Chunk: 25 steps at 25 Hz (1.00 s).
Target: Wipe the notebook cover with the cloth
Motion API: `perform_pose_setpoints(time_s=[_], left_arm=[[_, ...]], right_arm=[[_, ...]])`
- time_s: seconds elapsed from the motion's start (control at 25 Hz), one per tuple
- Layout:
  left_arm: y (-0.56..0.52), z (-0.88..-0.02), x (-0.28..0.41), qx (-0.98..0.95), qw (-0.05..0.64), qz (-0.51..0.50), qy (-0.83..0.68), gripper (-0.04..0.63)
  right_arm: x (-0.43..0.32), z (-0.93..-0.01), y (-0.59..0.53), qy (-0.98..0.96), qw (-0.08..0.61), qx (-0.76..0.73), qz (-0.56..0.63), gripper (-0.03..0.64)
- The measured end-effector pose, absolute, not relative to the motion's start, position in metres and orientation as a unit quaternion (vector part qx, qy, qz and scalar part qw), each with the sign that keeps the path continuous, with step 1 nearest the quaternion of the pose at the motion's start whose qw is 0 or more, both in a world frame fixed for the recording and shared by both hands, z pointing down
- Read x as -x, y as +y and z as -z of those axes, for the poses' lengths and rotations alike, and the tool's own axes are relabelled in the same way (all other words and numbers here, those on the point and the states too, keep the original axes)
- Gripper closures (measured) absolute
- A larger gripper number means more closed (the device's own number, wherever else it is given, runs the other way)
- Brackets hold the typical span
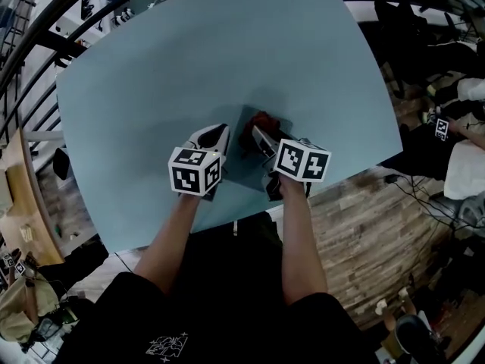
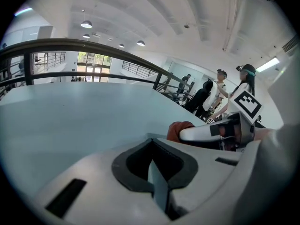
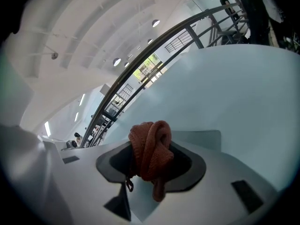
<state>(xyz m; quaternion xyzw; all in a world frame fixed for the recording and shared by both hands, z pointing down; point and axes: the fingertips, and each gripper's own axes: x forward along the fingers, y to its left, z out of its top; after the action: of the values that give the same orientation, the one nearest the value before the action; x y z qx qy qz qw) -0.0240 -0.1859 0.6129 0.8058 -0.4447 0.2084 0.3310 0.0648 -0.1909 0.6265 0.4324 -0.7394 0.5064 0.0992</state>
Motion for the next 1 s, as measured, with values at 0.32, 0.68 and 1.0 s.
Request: perform_pose_setpoints(time_s=[0.32, 0.68, 1.0], left_arm=[[-0.186, -0.619, 0.034, -0.801, 0.336, -0.211, -0.449, 0.588], [-0.183, -0.622, 0.037, -0.803, 0.335, -0.214, -0.444, 0.588], [-0.178, -0.619, 0.025, -0.810, 0.332, -0.216, -0.432, 0.588]], right_arm=[[-0.025, -0.638, -0.194, -0.745, 0.106, -0.402, -0.522, 0.443], [-0.024, -0.654, -0.188, -0.731, 0.122, -0.408, -0.533, 0.443], [-0.049, -0.655, -0.177, -0.718, 0.119, -0.425, -0.539, 0.443]])
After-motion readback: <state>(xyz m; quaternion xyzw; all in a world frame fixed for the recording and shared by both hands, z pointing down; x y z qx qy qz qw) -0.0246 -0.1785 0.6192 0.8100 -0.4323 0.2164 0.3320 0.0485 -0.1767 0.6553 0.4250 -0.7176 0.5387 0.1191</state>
